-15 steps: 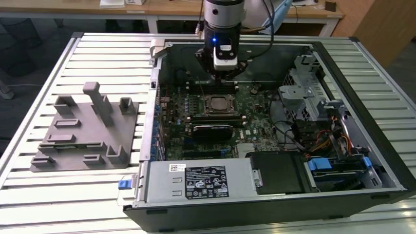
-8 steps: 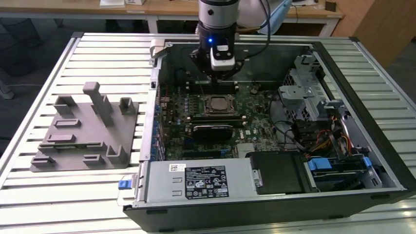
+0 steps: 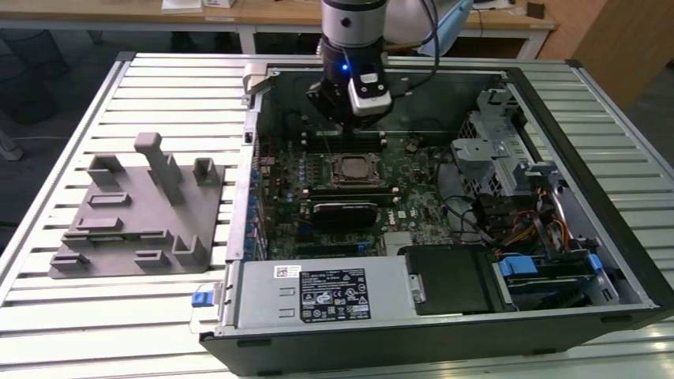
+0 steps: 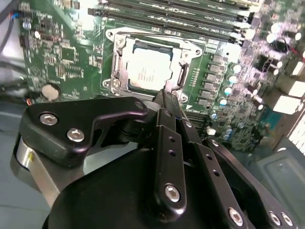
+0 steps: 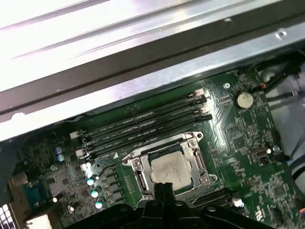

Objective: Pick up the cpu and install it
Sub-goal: 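Install the first cpu locking lever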

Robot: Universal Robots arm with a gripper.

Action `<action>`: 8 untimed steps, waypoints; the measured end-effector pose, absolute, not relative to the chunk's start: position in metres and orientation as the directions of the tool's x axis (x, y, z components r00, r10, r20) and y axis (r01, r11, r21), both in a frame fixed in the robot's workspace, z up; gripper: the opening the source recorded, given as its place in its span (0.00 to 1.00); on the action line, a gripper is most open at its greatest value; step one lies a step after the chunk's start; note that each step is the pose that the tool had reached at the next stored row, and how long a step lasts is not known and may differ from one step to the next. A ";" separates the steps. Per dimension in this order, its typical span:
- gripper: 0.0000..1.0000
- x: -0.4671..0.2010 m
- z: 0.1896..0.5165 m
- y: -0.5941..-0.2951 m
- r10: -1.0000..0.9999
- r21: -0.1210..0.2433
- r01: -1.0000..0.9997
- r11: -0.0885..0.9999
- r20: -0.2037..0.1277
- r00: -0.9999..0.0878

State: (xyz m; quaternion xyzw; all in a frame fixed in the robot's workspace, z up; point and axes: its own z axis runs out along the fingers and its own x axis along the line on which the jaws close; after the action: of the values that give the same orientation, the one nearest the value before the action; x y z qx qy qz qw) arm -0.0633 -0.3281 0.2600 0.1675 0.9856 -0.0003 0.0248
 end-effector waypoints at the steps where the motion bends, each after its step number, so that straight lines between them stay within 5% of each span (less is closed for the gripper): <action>1: 0.11 -0.063 0.260 -0.328 0.313 0.008 0.313 0.950 -0.049 -0.949; 8: 0.11 -0.063 0.258 -0.328 0.190 0.008 0.190 0.982 -0.049 -0.981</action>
State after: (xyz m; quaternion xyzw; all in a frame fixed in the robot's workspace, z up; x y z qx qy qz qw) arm -0.0633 -0.3281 0.2583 0.0955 0.9951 0.0015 0.0248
